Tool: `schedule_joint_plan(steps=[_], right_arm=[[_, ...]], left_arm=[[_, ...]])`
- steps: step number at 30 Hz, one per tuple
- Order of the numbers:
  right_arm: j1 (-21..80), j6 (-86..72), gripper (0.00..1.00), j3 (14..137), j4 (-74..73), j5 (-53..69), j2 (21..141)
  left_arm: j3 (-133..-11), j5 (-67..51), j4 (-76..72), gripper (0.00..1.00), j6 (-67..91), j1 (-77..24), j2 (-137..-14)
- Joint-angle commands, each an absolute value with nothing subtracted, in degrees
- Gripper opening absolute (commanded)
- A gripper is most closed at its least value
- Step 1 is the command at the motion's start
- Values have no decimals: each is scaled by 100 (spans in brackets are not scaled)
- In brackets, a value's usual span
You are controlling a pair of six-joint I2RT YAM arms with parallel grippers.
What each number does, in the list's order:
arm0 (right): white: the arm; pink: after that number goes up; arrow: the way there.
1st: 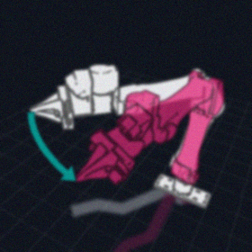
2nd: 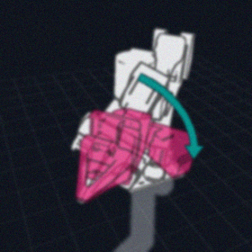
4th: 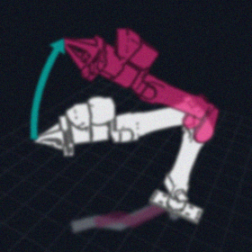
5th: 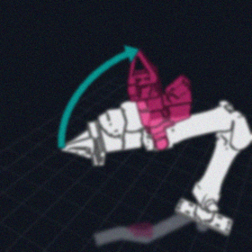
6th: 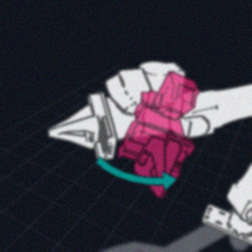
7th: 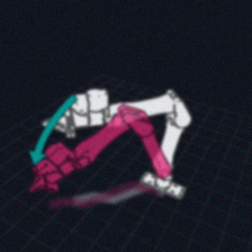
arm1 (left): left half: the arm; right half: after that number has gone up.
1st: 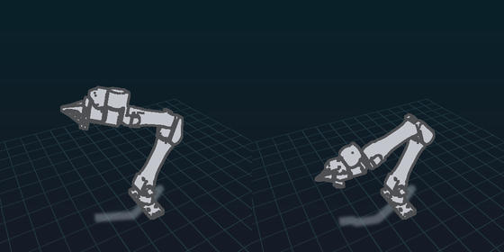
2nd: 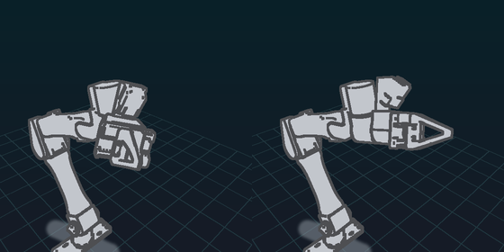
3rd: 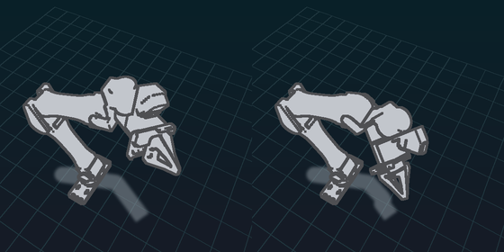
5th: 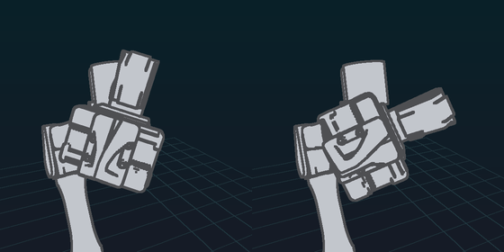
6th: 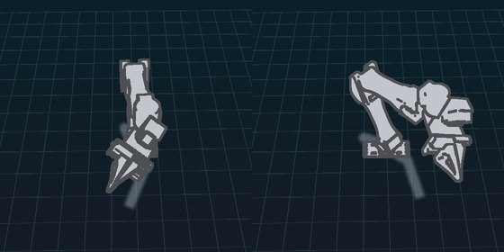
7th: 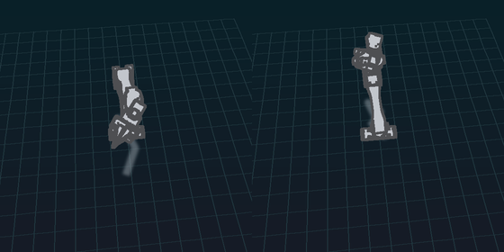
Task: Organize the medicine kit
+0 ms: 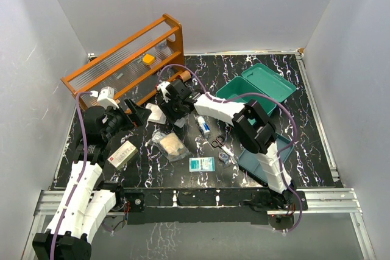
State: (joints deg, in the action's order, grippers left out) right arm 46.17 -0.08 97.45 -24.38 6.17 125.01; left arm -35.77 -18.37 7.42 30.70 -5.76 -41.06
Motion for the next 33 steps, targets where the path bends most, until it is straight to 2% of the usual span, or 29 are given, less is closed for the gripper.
schedule_joint_plan(steps=[1,5,7,10,14,23,29,33], right_arm=[[4653,90,52,10169,-2823,547,12725],[4650,65,51,10396,-3000,375,12839],[4649,44,49,10460,-3028,424,12849],[4647,-103,39,10498,-3024,519,12812],[4646,-580,38,10297,-2744,514,12429],[4647,-2580,39,8573,-1297,-136,10315],[4625,-3246,40,7298,-1292,-1136,8445],[4427,-3298,41,6744,-1948,-1435,7417]], left_arm=[[-3726,-1793,719,99,3043,-597,-4048],[-3687,-1793,730,99,3058,-598,-4021],[-3692,-1793,739,99,3066,-598,-4009],[-3705,-1793,755,99,3081,-598,-3991],[-3752,-1844,831,99,3128,-598,-3979],[-3871,-2442,1392,99,3154,-598,-3936],[-3878,-2695,1487,99,3252,-602,-3660],[-3893,-3011,1520,99,3411,-600,-3556]])
